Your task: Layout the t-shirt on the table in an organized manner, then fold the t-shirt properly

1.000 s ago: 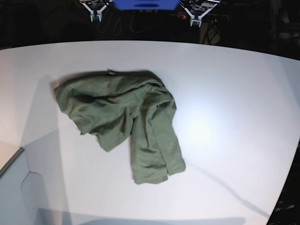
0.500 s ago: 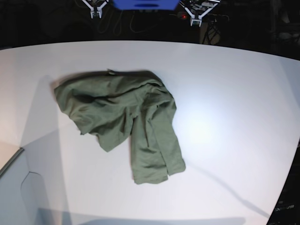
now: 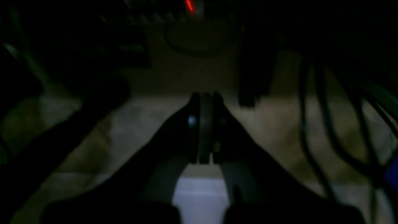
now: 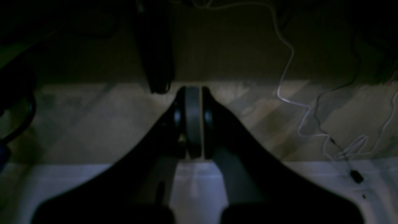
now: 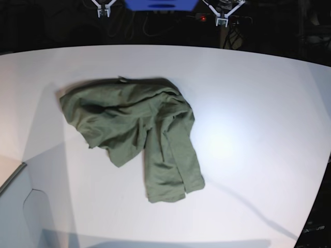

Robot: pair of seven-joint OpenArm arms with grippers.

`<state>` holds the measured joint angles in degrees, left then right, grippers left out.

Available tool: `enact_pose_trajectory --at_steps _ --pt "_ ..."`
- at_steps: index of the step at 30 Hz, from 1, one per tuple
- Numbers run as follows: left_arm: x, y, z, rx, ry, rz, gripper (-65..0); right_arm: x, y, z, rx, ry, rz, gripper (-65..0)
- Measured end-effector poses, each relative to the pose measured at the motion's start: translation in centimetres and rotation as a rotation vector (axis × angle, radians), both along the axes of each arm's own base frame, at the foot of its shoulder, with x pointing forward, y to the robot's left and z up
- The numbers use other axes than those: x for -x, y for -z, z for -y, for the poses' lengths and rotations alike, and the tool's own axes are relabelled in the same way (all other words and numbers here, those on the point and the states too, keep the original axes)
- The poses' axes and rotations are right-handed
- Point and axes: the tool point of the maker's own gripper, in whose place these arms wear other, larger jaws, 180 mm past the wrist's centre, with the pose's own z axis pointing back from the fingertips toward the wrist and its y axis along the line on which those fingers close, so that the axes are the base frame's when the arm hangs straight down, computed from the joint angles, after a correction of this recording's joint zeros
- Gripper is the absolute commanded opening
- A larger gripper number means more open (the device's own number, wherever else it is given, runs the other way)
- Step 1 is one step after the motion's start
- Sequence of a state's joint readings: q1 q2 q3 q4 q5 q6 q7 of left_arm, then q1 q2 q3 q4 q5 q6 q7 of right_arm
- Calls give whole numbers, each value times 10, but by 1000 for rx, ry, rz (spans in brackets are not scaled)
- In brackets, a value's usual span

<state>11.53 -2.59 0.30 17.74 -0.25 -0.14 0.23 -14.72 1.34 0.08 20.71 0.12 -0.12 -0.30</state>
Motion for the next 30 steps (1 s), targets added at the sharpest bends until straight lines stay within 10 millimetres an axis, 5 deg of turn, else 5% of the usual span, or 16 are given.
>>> enact_pose_trajectory --at_steps 7,14,16,19,26,30 --pt "-1 -33 -20 -18 32 143 -650 8 -38 5 11 -12 141 -650" --pt "8 -88 -34 -21 92 264 -650 -24 -106 16 40 -47 365 -650" --pt "-11 -106 -31 9 54 320 -650 -30 -122 12 31 -47 386 -650" --pt "-47 -161 -25 84 24 499 -650 -55 -163 10 31 -62 514 -650" --pt "-92 -244 -20 197 -1 615 -650 -98 -221 13 46 -100 581 -650" --pt "-128 -288 -43 160 -44 767 -650 -129 -249 27 85 -108 634 -650"
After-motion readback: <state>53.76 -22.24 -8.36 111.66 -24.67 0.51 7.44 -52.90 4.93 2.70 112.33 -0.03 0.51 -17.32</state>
